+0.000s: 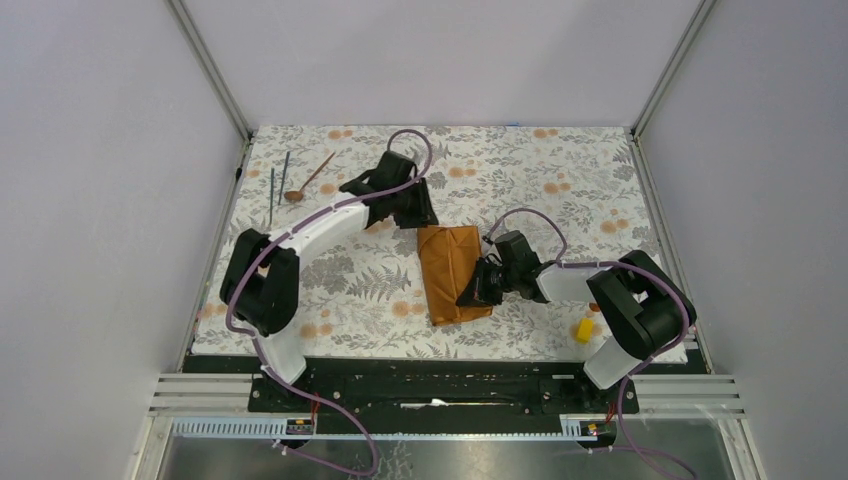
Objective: Fold the napkin into a case and place the utensils inside
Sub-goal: Smooth out the 2/3-rectangle-folded napkin at the center of the board.
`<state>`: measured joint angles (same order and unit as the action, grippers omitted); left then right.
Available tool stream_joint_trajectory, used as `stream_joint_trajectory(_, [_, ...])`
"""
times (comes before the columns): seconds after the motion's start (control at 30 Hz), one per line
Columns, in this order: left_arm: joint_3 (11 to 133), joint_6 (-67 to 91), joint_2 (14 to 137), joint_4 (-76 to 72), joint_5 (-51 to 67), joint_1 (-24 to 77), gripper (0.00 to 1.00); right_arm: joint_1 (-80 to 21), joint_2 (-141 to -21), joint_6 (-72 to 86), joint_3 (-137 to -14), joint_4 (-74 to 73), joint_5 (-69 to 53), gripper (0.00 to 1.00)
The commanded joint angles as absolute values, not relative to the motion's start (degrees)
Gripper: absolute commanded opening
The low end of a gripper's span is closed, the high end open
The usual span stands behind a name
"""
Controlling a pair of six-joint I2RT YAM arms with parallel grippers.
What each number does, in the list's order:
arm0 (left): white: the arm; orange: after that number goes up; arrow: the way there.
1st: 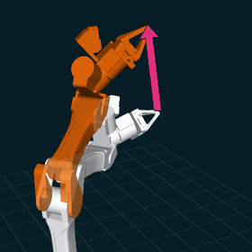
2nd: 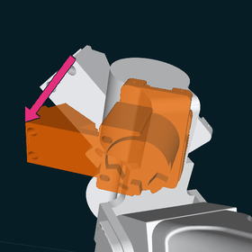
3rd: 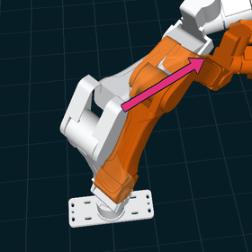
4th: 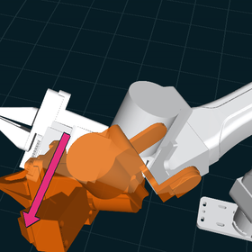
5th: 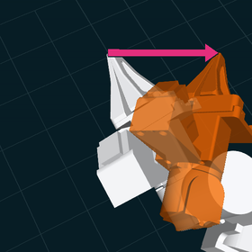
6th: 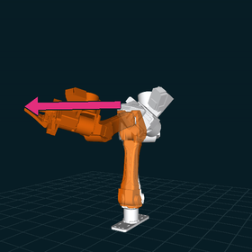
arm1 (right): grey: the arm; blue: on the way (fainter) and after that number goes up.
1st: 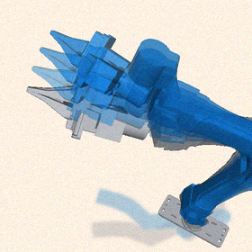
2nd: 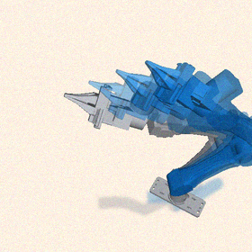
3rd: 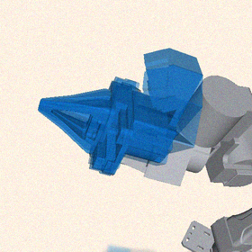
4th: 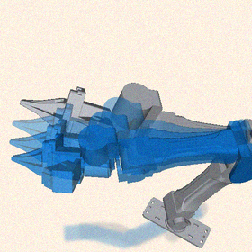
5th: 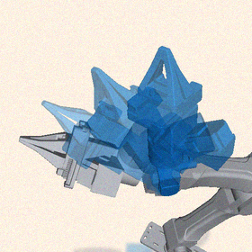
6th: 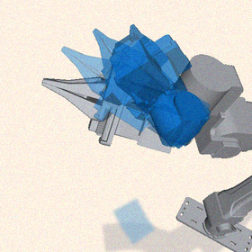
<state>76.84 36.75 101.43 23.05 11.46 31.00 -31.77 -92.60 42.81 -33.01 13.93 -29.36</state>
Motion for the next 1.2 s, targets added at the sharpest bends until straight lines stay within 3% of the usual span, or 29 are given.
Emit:
stream_joint_trajectory(0.0, [69.15, 40.81, 104.30, 7.70, 26.38, 27.94, 0.05, -31.33, -91.85, 40.34, -34.67, 11.67, -26.28, 0.00])
stream_joint_trajectory(0.03, [68.68, 41.05, 105.44, 6.30, 26.92, 27.87, 0.00, -31.35, -91.87, 40.15, -34.76, 11.58, -26.33, 0.00])
stream_joint_trajectory(0.3, [63.28, 42.71, 113.09, -3.71, 27.43, 26.25, 0.00, -31.30, -92.30, 36.69, -37.25, 8.84, -26.69, 0.00])
stream_joint_trajectory(0.57, [57.67, 43.80, 116.34, -4.51, 23.60, 24.61, 0.00, -33.20, -88.26, 26.56, -50.46, -2.61, -26.42, 0.46])
stream_joint_trajectory(0.83, [57.43, 44.43, 116.47, -3.08, 21.76, 24.42, 0.00, -34.14, -109.70, 42.57, -55.29, 32.04, -51.95, 0.59])
stream_joint_trajectory(0.97, [58.00, 44.12, 116.66, -1.68, 20.93, 24.25, 0.00, -35.32, -113.83, 43.39, -54.87, 38.80, -53.04, 0.65])
stream_joint_trajectory(1.17, [58.14, 44.60, 117.62, -1.63, 20.85, 24.17, 0.00, -36.14, -116.46, 40.18, -51.30, 36.88, -50.53, 0.65])
